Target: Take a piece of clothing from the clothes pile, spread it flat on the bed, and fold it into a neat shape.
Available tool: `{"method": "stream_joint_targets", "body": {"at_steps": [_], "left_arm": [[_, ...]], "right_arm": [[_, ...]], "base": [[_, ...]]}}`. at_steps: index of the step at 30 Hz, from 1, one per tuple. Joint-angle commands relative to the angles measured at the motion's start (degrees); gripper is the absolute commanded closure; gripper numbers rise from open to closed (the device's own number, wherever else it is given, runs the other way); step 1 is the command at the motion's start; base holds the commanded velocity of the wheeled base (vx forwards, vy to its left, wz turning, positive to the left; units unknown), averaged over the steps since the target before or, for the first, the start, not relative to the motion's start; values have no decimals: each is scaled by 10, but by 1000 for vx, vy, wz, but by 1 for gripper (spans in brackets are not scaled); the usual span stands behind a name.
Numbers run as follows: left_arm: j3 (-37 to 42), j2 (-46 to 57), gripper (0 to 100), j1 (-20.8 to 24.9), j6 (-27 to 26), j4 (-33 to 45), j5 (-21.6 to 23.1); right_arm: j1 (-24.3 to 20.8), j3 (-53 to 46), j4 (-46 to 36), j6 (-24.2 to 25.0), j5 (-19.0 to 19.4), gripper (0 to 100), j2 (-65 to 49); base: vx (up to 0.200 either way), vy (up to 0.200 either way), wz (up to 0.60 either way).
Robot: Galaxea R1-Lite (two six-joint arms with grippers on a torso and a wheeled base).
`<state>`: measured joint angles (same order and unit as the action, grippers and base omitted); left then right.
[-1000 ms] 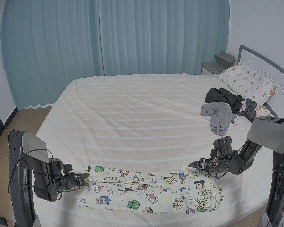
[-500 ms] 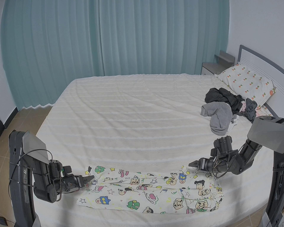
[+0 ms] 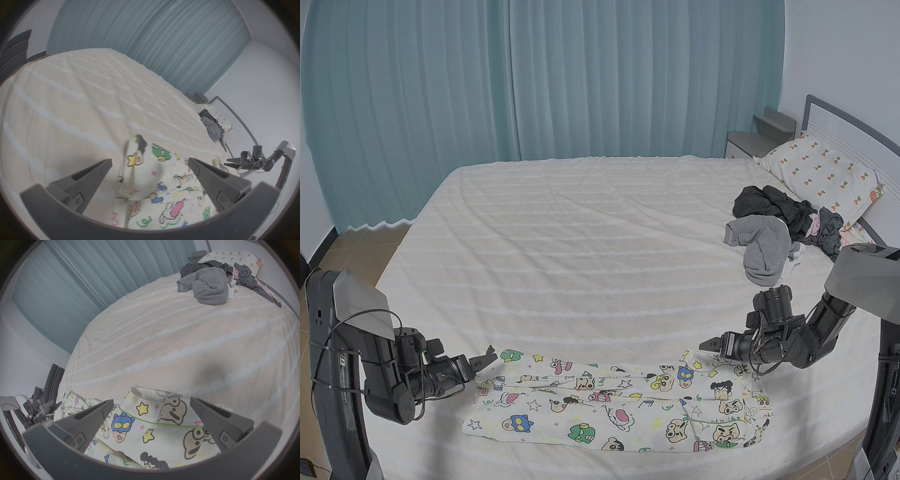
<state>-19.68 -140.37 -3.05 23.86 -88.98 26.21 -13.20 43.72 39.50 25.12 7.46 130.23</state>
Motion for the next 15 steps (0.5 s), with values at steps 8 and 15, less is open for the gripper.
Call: {"method": "stream_joint_targets", "body": {"at_steps": [8,15], "left_arm": [[6,-18,0,13,-57,-4,-2],[-13,-25,0,45,-80,50,-59]], "right_arm": [[-2,-1,1,0,0,0,-1],[-2,-1,1,0,0,0,-1]], "base": [[0,0,0],[0,0,0]]}}
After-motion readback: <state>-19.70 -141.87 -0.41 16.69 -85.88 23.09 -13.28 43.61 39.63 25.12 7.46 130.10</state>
